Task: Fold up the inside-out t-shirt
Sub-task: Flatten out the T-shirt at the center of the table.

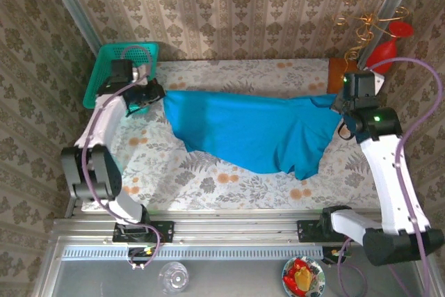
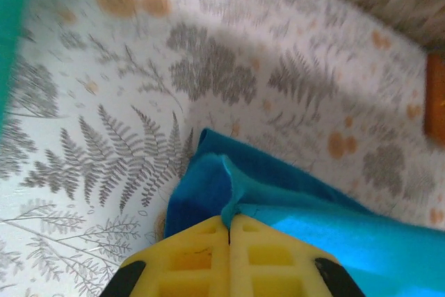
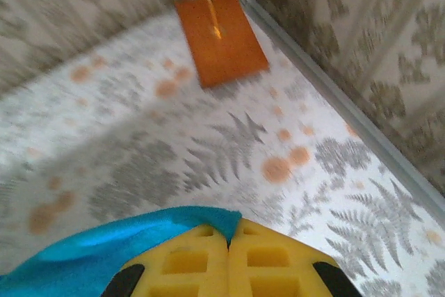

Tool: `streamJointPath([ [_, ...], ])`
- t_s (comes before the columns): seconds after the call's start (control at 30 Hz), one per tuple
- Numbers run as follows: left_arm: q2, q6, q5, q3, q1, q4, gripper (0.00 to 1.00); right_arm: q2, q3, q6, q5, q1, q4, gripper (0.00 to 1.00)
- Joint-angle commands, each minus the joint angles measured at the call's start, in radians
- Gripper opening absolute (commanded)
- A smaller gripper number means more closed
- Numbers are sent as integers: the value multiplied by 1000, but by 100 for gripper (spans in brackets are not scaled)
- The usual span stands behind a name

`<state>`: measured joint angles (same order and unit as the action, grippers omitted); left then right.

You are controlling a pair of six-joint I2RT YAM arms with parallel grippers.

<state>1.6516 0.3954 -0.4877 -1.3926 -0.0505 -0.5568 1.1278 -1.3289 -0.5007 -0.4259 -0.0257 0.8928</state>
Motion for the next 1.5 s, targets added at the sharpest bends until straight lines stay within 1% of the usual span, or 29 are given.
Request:
streamJointPath([
  [0.0, 74, -80, -6, -56, -60, -66, 6, -17, 66, -9, 48, 60, -47, 0],
  [0.1, 99, -92, 33, -60, -103, -65, 7, -40, 130, -4, 82, 105, -71, 0],
  [0.23, 71, -82, 50, -29, -121, -39, 4, -74, 159, 12, 131, 143, -72, 0],
  [0.27, 57, -77, 57, -21, -120, -33, 2, -83, 160, 14, 148, 151, -72, 0],
  [0.43, -36, -77, 75, -2, -112, -46, 1, -110, 120, 22, 237, 173, -54, 0],
  [0.57, -141, -56, 83, 49, -106, -38, 0, -147, 97, 22, 259, 175, -22, 0],
  [0.67, -245, -38, 60, 121, -106, -21, 0, -194, 97, 24, 228, 175, 0, 0],
  [0.77, -351, -24, 35, 243, -114, -26, 0, -242, 129, 22, 181, 176, 23, 0],
  [0.93, -529, 37, 46, 523, -157, -65, 1, -319, 290, 13, 120, 177, 36, 0],
  [1.07, -618, 148, 40, 739, -232, -25, 5, -341, 396, 13, 79, 183, 34, 0],
  [1.13, -654, 204, 50, 810, -269, -23, 9, -339, 420, 14, 78, 187, 31, 0],
  [1.17, -670, 224, 65, 827, -282, -32, 14, -339, 424, 16, 79, 187, 31, 0],
  [1.23, -704, 255, 104, 853, -299, -57, 25, -335, 424, 18, 80, 188, 25, 0],
  [1.33, -741, 266, 157, 855, -299, -85, 36, -325, 419, 24, 83, 188, 17, 0],
  [1.4, -736, 256, 177, 843, -299, -92, 38, -317, 417, 24, 90, 188, 15, 0],
  [1.47, -712, 240, 180, 830, -298, -85, 39, -314, 417, 24, 97, 188, 12, 0],
])
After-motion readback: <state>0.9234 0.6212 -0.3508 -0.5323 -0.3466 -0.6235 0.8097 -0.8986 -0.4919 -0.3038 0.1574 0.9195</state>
